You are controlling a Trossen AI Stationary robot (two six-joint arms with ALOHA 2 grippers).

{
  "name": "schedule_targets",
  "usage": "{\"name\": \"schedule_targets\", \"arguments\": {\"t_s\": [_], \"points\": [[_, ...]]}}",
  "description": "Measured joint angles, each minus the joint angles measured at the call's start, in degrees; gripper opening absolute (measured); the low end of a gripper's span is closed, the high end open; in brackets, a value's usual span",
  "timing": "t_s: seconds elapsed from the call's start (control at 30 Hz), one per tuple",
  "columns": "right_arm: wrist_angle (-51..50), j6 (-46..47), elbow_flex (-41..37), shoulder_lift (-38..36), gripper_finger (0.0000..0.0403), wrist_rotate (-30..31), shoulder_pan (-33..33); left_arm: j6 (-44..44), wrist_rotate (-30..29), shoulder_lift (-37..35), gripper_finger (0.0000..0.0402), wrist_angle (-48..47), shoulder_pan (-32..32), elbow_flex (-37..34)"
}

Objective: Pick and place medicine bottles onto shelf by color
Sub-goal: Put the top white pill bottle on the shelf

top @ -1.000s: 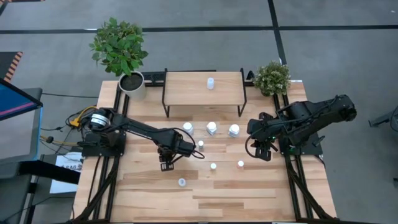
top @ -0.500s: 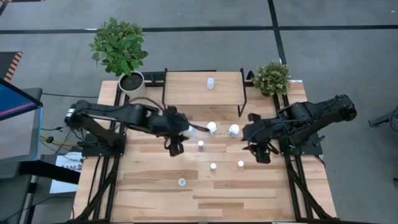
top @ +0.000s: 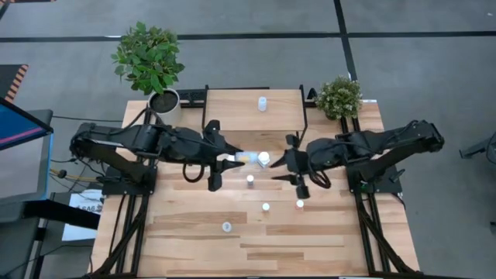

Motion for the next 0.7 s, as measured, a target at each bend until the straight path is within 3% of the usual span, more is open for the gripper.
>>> {"name": "schedule_targets", "arguments": {"t_s": [0.33,0.7], "points": [[16.9,-4.5,-2.1,-0.7,0.0179,-0.4,-5.1,0.4,-0.1,-0.8,0.0108,3.0,-1.7,0.0],[22.7,-4.7,-1.5,-0.8,0.0195,-6.6,-5.8,3.7,-2.7,-1.2,0.0114,5.2,-1.8,0.0]]}}
